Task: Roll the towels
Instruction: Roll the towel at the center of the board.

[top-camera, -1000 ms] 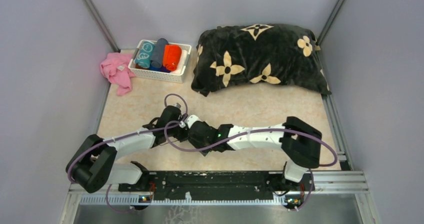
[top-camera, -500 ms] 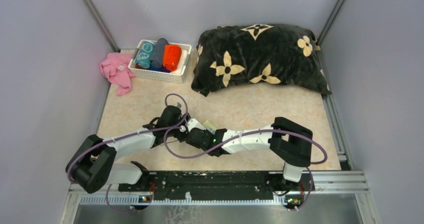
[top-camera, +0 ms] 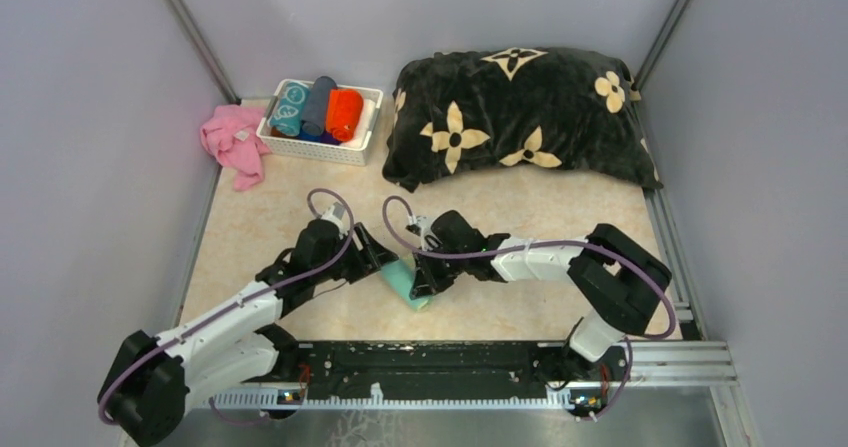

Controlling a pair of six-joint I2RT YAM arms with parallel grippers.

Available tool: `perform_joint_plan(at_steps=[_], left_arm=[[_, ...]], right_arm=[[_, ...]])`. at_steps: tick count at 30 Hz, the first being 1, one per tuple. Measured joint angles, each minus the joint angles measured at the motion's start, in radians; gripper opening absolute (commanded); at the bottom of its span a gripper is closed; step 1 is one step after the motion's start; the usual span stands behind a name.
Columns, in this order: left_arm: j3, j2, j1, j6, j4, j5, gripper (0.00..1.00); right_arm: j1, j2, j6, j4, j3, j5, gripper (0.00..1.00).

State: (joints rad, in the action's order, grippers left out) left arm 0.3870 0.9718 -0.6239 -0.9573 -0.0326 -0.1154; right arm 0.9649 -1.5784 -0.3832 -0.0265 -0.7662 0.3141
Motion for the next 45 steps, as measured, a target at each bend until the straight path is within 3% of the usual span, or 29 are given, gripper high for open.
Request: perform_joint_plan(at_steps=[4, 10, 18, 24, 33, 37, 42, 45], left_arm=[[-0.055, -0.064, 0.000, -0.027, 0.013, -0.034, 0.70], [-0.135, -0.041, 0.000, -0.096, 0.053, -0.118, 0.69], [-0.195, -0.024, 0.000, -0.171, 0.142, -0.177, 0.70], [-0.202, 0.087, -0.006, -0.210, 0.257, -0.223, 0.68], [-0.210, 0.200, -0.050, -0.241, 0.386, -0.241, 0.68], [-0.210, 0.271, -0.073, -0.254, 0.474, -0.241, 0.59], [-0.185, 0.328, -0.077, -0.261, 0.480, -0.234, 0.47], [-0.155, 0.334, -0.081, -0.254, 0.425, -0.210, 0.42]], right_arm=[[-0.091, -0.035, -0.121, 0.153, 0.065, 0.254, 0.00], [-0.186, -0.167, -0.337, 0.451, 0.159, 0.490, 0.00], [-0.218, -0.298, -0.562, 0.783, 0.236, 0.612, 0.00], [-0.241, -0.402, -0.727, 1.041, 0.290, 0.654, 0.00], [-0.246, -0.466, -0.809, 1.161, 0.294, 0.665, 0.01], [-0.253, -0.515, -0.860, 1.249, 0.294, 0.682, 0.02], [-0.258, -0.522, -0.878, 1.285, 0.304, 0.678, 0.20], [-0.260, -0.460, -0.838, 1.185, 0.309, 0.653, 0.30]])
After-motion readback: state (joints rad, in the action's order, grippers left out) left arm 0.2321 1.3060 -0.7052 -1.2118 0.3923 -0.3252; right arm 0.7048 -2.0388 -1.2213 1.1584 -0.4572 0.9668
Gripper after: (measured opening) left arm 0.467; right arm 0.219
